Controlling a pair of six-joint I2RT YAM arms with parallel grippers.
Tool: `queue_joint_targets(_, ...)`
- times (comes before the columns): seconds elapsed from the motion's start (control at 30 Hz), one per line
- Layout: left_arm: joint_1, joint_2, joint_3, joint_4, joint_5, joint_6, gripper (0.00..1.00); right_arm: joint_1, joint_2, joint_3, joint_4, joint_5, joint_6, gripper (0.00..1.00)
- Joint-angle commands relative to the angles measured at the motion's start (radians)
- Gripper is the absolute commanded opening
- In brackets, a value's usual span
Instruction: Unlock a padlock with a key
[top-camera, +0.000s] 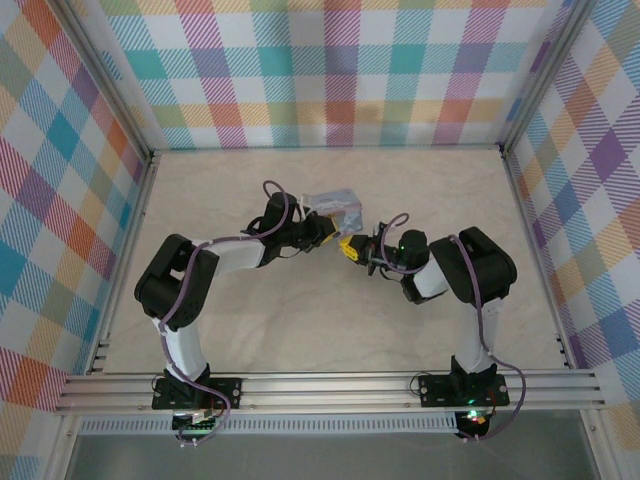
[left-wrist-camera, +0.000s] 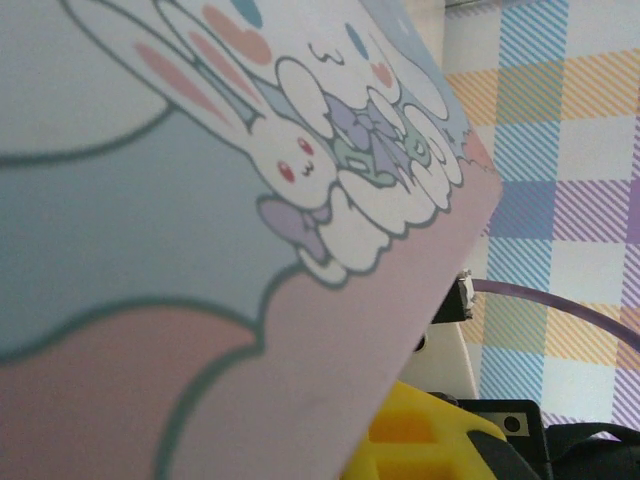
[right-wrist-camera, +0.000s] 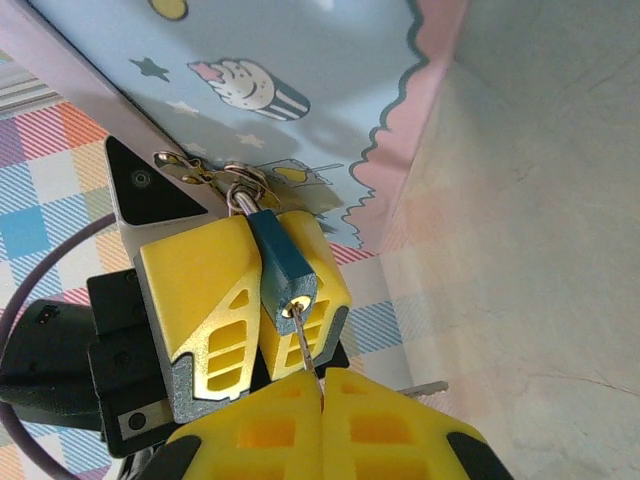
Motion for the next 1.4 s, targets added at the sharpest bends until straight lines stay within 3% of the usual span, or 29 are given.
queue_joint_targets(0.0,-0.05,-0.071,0.011,0.075,0.204,-0.021,0.11,0.001,0.048,0.077,-0.006,0.058,0.048,0.0)
queue_joint_targets(0.67,-0.049,-0.086,0.017,0.09,0.234,-0.03,0.09,-0.066,0.04,0.029,-0.008,0.056,-0.099,0.0)
queue_joint_targets(1.0,-0.049,-0.083,0.008,0.115,0.223,-0.035,0.09,-0.047,0.017,0.046,-0.007,0.033,0.042,0.0)
queue_joint_targets(1.37,-0.083,-0.074,0.007,0.122,0.247,-0.035,0.07,0.038,0.031,0.118,-0.008,0.161,0.053,0.0)
